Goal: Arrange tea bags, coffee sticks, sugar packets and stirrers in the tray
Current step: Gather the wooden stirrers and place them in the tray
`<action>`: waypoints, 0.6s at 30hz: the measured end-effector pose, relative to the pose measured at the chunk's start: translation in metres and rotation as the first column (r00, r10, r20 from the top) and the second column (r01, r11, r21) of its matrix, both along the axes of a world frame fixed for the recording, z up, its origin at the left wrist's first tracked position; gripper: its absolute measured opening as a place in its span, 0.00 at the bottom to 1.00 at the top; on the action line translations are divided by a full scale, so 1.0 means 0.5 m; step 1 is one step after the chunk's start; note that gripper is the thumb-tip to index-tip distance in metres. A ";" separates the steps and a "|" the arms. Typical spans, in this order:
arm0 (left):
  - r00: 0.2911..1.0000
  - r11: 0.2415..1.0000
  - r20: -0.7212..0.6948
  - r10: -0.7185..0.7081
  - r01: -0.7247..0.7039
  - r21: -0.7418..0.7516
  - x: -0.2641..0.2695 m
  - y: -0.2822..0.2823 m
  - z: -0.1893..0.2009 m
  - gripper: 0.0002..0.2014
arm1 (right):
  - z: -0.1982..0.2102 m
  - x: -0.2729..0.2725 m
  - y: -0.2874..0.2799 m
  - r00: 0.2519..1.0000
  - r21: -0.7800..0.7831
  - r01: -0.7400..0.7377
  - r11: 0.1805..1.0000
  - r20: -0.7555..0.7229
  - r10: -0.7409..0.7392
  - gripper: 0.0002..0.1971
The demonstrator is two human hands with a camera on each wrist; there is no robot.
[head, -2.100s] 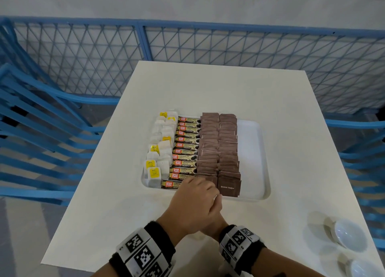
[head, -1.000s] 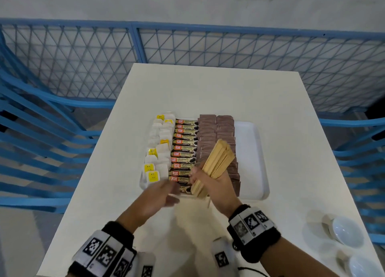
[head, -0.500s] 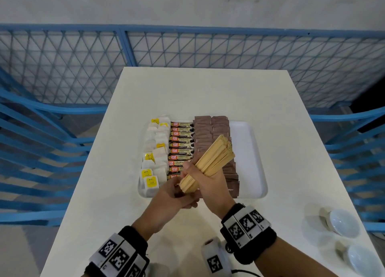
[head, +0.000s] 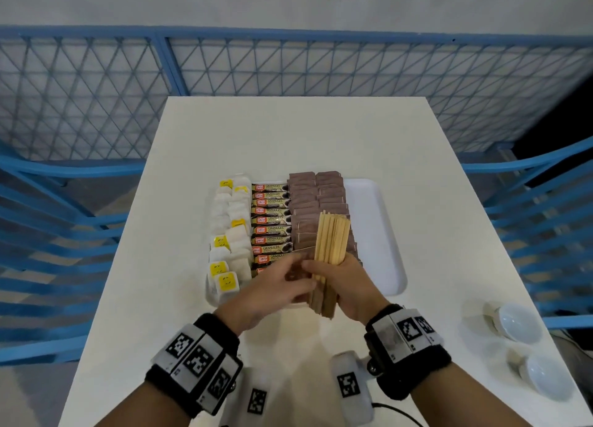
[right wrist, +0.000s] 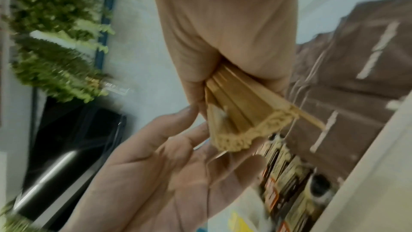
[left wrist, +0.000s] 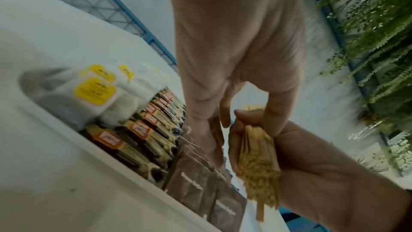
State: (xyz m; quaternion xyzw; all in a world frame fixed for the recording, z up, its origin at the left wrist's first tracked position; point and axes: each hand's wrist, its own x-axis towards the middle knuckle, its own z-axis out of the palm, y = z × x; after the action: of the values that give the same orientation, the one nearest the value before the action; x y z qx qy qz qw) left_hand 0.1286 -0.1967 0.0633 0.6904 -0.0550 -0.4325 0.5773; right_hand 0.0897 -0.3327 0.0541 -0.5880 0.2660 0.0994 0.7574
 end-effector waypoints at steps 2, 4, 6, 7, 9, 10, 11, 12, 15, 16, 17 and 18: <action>1.000 1.000 -0.022 0.013 -0.013 0.009 0.006 -0.042 0.000 0.17 | -0.001 -0.003 -0.038 1.000 -0.003 -0.006 1.000 -0.031 0.005 0.09; 0.997 0.999 -0.065 -0.032 0.031 -0.006 0.011 -0.089 -0.001 0.17 | 0.001 -0.004 -0.083 0.997 -0.010 -0.021 1.000 -0.074 0.020 0.10; 0.986 0.997 -0.152 -0.063 0.056 -0.048 0.013 -0.137 0.001 0.16 | 0.007 -0.002 -0.131 0.989 -0.008 -0.067 0.998 -0.130 0.066 0.07; 0.979 0.997 -0.195 -0.061 0.050 -0.063 0.013 -0.160 0.004 0.15 | 0.011 0.000 -0.156 0.983 -0.008 -0.088 0.996 -0.159 0.086 0.06; 0.967 0.997 -0.254 -0.038 0.020 -0.071 0.016 -0.204 0.007 0.15 | 0.008 0.010 -0.200 0.969 -0.043 -0.126 0.991 -0.222 0.113 0.06; 0.964 0.998 -0.265 -0.030 0.013 -0.067 0.018 -0.225 0.006 0.14 | 0.006 0.017 -0.219 0.960 -0.066 -0.142 0.988 -0.253 0.121 0.07; 0.963 0.998 -0.270 -0.021 0.005 -0.059 0.021 -0.245 0.003 0.15 | 0.001 0.024 -0.234 0.952 -0.082 -0.155 0.985 -0.280 0.126 0.09; 0.962 0.999 -0.274 -0.005 -0.008 -0.048 0.023 -0.265 0.000 0.15 | -0.002 0.033 -0.248 0.944 -0.088 -0.162 0.983 -0.304 0.129 0.12; 0.964 0.998 -0.256 0.065 -0.065 0.007 0.031 -0.312 -0.016 0.17 | -0.013 0.055 -0.278 0.926 -0.089 -0.179 0.980 -0.351 0.137 0.08; 0.968 0.997 -0.241 0.076 -0.071 0.029 0.033 -0.322 -0.019 0.18 | -0.013 0.062 -0.282 0.920 -0.082 -0.188 0.979 -0.365 0.145 0.07; 0.970 0.996 -0.228 0.082 -0.074 0.045 0.036 -0.330 -0.023 0.19 | -0.016 0.068 -0.285 0.913 -0.073 -0.199 0.977 -0.377 0.158 0.06; 0.972 0.995 -0.219 0.085 -0.072 0.065 0.039 -0.336 -0.027 0.19 | -0.018 0.074 -0.287 0.905 -0.073 -0.204 0.976 -0.394 0.159 0.06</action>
State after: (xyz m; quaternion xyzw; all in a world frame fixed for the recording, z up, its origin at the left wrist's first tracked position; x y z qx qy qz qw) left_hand 0.1479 -0.3648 0.0498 0.6555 0.0495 -0.4850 0.5767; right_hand 0.1267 -0.4761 0.0451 -0.6210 0.3590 0.2680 0.6432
